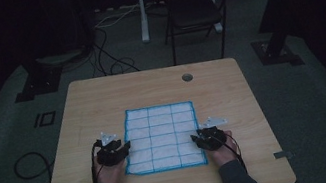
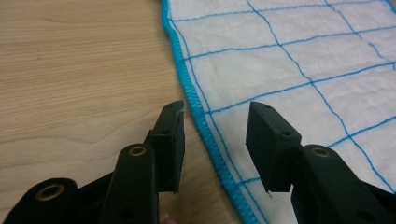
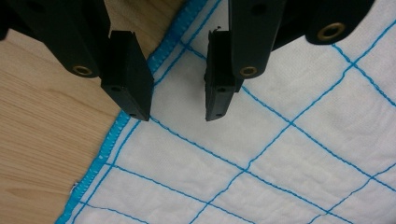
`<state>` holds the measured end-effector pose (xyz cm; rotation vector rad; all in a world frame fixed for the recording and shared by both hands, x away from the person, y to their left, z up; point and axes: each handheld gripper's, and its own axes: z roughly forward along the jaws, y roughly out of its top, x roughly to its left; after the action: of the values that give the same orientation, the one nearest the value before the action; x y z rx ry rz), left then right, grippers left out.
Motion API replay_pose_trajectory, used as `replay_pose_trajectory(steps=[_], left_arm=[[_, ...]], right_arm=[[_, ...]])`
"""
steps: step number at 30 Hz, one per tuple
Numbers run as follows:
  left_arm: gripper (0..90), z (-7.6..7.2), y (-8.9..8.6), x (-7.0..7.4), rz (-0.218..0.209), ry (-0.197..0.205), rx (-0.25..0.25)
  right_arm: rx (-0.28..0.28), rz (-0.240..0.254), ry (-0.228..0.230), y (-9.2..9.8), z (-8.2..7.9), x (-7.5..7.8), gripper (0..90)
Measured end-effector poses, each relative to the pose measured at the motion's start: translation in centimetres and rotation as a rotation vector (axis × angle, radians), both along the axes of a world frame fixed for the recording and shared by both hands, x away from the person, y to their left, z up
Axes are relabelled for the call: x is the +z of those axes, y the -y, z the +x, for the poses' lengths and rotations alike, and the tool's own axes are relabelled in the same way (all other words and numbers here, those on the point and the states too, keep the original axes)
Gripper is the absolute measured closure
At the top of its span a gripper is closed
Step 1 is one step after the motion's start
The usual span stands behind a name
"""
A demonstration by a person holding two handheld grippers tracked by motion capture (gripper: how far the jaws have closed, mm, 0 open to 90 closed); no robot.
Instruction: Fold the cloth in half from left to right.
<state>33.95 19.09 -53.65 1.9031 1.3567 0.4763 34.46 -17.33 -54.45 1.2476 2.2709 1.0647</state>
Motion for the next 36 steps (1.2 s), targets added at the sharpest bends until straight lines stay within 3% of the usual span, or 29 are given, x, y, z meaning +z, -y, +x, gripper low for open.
replay_pose_trajectory(steps=[12,15,20,26,29,36], left_arm=[[54.8,0.3,1.9,-0.7,0.023,0.006,-0.027],[55.5,0.4,2.4,-0.7,0.045,0.016,-0.018],[63.1,0.3,2.6,-0.7,0.075,0.022,0.011],[83.9,0.5,2.0,-0.7,0.038,0.008,0.01],[85.7,0.5,2.1,-0.7,0.053,0.01,0.003],[87.1,0.5,1.8,-0.7,0.035,0.002,-0.004]], right_arm=[[0.003,-0.004,0.003,0.0,0.0,0.0,62.0],[0.002,-0.005,0.004,-0.1,0.0,0.0,62.0],[0.001,-0.006,0.005,-0.1,-0.1,0.0,61.8],[0.003,-0.012,0.006,-0.2,-0.1,0.0,61.5],[0.003,-0.009,0.003,-0.1,-0.1,0.0,61.4],[0.001,0.007,-0.01,-0.1,-0.2,0.1,60.9]])
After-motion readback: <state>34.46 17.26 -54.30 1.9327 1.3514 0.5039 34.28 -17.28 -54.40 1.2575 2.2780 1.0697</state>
